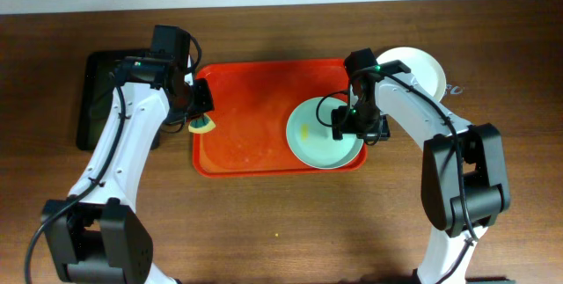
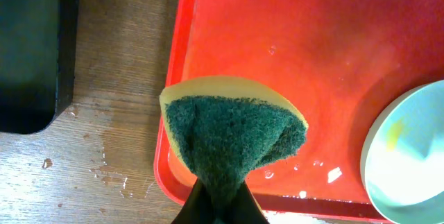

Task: Clean dirty plates on tray and stack at the side
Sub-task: 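Slide the pale-green plate toward the tray center with the right gripper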

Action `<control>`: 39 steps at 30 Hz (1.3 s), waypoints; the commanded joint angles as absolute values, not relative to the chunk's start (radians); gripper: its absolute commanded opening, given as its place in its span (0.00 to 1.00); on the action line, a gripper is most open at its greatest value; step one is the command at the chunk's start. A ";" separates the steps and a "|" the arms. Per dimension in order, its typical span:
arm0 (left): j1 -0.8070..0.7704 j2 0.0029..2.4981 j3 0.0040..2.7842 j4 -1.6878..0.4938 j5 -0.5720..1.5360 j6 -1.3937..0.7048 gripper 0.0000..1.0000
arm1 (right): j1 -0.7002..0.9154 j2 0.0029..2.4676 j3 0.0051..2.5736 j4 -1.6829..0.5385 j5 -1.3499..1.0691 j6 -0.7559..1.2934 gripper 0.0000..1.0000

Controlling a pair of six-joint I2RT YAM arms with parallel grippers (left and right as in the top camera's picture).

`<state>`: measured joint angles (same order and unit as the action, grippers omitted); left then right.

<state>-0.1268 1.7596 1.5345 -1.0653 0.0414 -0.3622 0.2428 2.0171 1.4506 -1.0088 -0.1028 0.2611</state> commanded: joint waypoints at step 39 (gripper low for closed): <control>-0.096 1.757 1.538 -0.940 -0.131 -0.365 0.00 | 0.434 2.101 1.469 -0.728 -0.103 0.437 0.11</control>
